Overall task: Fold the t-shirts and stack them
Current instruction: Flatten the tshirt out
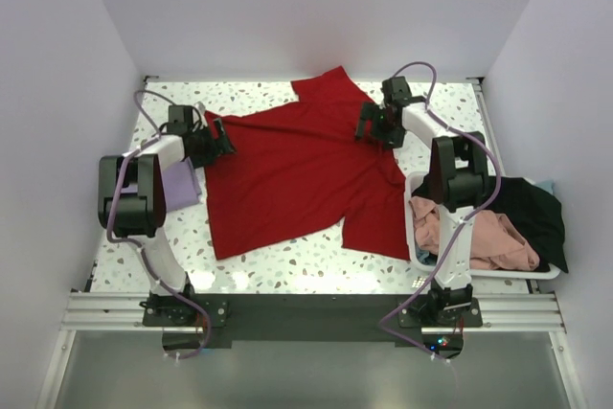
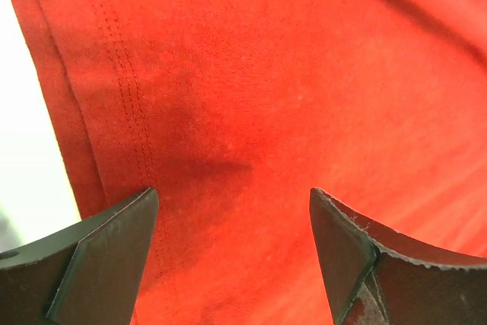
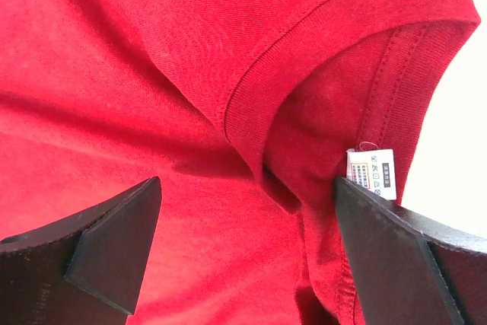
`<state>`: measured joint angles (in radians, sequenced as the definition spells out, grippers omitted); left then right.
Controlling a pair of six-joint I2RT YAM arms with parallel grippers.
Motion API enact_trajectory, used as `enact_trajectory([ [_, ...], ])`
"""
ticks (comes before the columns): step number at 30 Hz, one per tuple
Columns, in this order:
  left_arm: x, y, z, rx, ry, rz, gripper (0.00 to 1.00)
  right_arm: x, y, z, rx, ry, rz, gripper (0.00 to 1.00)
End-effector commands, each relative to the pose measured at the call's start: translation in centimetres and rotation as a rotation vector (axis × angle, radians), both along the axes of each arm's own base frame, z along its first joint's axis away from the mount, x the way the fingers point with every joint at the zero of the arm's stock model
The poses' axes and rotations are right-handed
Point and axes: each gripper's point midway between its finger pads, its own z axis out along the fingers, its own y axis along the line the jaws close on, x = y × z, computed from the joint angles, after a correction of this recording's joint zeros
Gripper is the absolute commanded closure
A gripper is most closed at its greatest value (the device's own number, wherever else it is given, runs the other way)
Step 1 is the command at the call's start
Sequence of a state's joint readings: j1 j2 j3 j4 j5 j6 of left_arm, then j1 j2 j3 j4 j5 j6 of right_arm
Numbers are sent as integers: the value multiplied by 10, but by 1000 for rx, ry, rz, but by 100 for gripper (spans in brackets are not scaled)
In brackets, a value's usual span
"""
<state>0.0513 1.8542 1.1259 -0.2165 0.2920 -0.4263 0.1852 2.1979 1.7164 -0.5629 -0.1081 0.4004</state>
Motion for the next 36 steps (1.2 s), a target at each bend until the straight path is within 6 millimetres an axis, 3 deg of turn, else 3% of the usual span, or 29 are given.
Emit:
enact_trajectory([
  [1, 23, -4, -11, -3, -21, -22, 14, -31, -22, -19, -117, 136, 2, 1],
  [4, 46, -2, -13, 6, -29, -21, 14, -31, -22, -14, -114, 145, -8, 1],
  [5, 47, -2, -24, 8, -2, -20, 14, -31, -21, -13, -111, 148, -13, 1],
  [7, 62, -1, -21, 11, -19, -17, 14, -30, -21, -10, -108, 152, -21, 1],
  [8, 66, 2, -30, 18, -5, -6, 14, -31, -19, -9, -103, 155, -20, 1],
  [10, 83, 5, -25, 30, -27, 0, 14, -30, -19, -4, -95, 157, -23, 1],
  [11, 85, 7, -34, 37, -4, 7, 14, -30, -16, -2, -85, 156, -21, 1],
  [18, 120, 12, -29, 61, -62, 16, 14, -25, -6, 6, -38, 167, -21, 1],
  [21, 132, 12, -17, 72, -107, 4, 14, -20, -1, 16, -11, 151, -16, 1],
  [25, 143, 11, 30, 97, -212, -16, 13, -14, 8, 34, 30, 117, 15, 2],
  [26, 144, 11, 57, 106, -261, -19, 13, -11, 10, 43, 41, 97, 21, 2],
  [28, 136, 12, 77, 132, -283, -11, 13, -11, 16, 52, 75, 90, 34, 2],
  [29, 131, 13, 109, 147, -337, -1, 13, -9, 21, 61, 101, 77, 44, 2],
  [30, 123, 15, 119, 162, -345, 12, 13, -10, 24, 70, 124, 65, 51, 2],
  [31, 108, 21, 110, 189, -314, 34, 13, -10, 28, 78, 149, 57, 51, 2],
  [32, 95, 22, 136, 206, -357, 41, 13, -14, 35, 82, 177, 59, 62, 2],
  [33, 75, 23, 118, 220, -308, 44, 13, -15, 37, 97, 190, 27, 65, 2],
  [34, 59, 27, 132, 244, -323, 58, 14, -17, 39, 100, 198, 23, 59, 2],
  [35, 46, 29, 127, 257, -302, 60, 14, -25, 41, 99, 195, 35, 63, 2],
  [36, 22, 30, 102, 267, -233, 58, 15, -28, 42, 101, 196, 31, 61, 2],
])
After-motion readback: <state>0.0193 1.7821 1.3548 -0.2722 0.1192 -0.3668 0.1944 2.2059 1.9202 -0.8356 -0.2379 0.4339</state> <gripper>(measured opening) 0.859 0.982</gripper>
